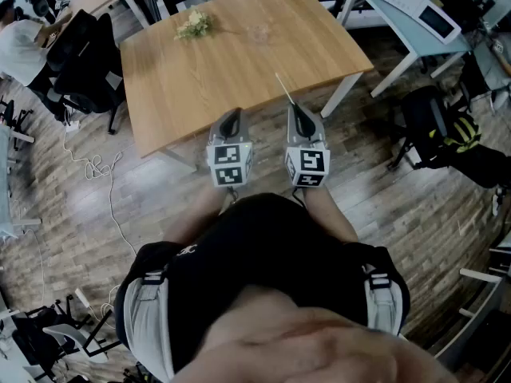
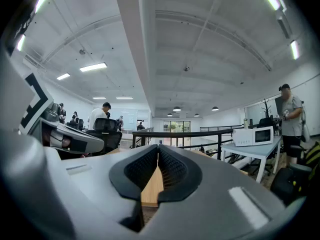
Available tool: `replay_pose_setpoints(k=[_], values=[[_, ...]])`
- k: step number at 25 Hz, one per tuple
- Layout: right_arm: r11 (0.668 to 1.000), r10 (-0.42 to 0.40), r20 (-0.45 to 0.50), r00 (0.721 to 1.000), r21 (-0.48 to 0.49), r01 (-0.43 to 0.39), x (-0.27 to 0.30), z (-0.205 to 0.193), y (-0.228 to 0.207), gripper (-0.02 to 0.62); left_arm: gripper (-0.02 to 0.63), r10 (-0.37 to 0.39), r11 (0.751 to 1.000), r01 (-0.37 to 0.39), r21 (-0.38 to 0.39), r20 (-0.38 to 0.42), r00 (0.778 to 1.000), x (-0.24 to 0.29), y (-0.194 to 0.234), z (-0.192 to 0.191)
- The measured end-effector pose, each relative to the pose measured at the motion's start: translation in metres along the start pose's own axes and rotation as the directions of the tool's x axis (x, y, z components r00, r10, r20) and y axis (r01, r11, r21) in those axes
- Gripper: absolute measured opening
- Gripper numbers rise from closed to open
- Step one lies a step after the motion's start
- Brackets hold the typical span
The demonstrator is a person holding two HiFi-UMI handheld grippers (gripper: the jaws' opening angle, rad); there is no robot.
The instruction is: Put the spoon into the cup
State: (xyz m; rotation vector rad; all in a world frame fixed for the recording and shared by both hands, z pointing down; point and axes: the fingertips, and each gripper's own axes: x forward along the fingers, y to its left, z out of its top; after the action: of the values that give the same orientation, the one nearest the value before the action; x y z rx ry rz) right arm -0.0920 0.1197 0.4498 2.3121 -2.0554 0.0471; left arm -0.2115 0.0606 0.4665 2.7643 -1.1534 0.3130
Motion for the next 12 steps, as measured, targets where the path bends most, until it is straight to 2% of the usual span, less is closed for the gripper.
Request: replay_pose_setpoints(k=[12], values=[[0.999, 0.03, 0.034, 0.999, 0.032, -0.031, 0.002, 0.002, -0.013, 0.005, 0.012, -0.011, 1.0, 0.011, 0.008, -0.015, 1.0, 0.017, -0.02, 0.0]])
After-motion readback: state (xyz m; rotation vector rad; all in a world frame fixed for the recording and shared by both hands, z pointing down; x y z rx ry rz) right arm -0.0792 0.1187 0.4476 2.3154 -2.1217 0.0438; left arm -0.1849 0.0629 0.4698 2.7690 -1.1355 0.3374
